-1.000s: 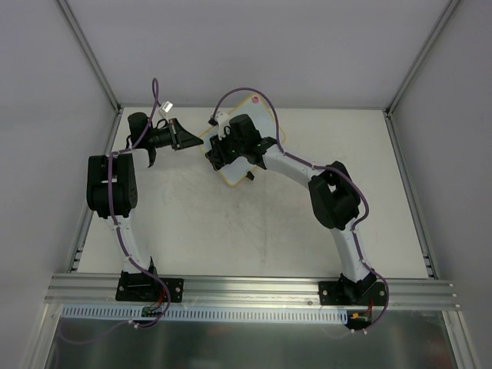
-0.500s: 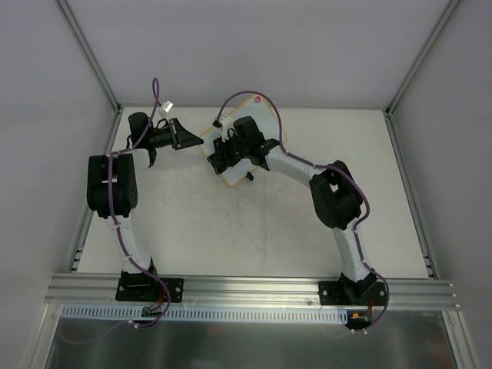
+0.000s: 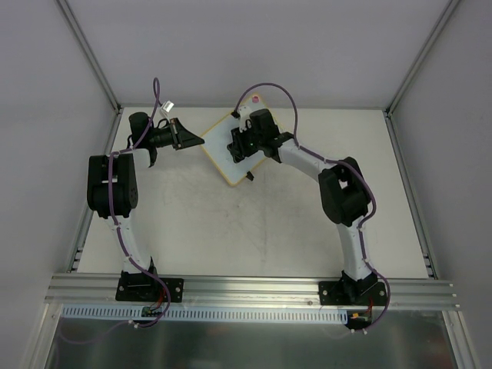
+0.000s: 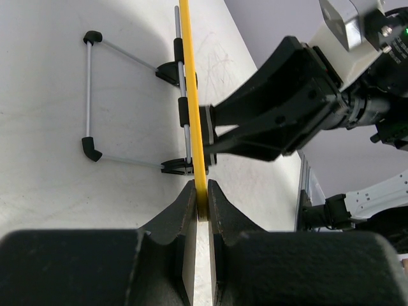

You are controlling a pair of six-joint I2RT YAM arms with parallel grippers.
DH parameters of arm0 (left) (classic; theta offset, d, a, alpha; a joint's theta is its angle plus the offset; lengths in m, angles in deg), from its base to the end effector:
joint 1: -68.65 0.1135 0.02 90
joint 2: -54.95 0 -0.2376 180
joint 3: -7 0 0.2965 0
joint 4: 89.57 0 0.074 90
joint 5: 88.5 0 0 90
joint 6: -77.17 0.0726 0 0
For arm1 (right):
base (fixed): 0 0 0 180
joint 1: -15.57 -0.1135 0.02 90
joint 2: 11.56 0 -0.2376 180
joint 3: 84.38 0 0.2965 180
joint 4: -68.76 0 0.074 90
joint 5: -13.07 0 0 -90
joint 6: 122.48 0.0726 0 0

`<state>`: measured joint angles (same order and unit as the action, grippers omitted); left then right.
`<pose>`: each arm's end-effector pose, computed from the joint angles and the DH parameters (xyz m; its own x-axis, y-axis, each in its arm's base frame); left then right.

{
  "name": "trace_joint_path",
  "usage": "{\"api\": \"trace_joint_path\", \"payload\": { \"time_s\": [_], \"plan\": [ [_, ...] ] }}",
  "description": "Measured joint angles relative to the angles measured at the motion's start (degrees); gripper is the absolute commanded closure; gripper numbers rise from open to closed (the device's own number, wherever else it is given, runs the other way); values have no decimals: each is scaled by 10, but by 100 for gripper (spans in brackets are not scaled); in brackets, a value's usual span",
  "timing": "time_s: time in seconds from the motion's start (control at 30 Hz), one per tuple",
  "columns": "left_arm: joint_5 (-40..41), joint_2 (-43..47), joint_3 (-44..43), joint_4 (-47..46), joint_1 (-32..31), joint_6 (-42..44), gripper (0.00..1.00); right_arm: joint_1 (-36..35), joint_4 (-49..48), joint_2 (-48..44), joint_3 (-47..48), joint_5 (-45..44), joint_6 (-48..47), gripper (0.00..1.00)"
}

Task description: Erase the whiteboard

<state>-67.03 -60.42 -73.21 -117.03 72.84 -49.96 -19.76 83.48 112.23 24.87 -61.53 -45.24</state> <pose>0.4676 -0.0335 0.1440 -0.6456 -0.2688 -0.7148 0.6313 0.3388 -0.6976 0.4496 0.3423 0.1661 -0.2240 -0.4198 -0.8795 -0.8162 0.5740 -0.0661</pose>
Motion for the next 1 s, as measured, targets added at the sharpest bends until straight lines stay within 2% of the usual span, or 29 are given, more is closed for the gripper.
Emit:
{"api": "trace_joint_path", "payload": {
  "time_s": [0.33, 0.67, 1.0],
  "plan": [
    [-4, 0, 0, -1, 0, -4, 100, 34, 16, 1, 7, -51, -29, 100],
    [-5, 0, 0, -5, -1, -8, 100, 84, 41, 31, 57, -71, -39, 100],
    [-8, 0, 0, -5, -1, -8, 100, 83, 63, 35, 69, -64, -41, 100]
  ]
}}
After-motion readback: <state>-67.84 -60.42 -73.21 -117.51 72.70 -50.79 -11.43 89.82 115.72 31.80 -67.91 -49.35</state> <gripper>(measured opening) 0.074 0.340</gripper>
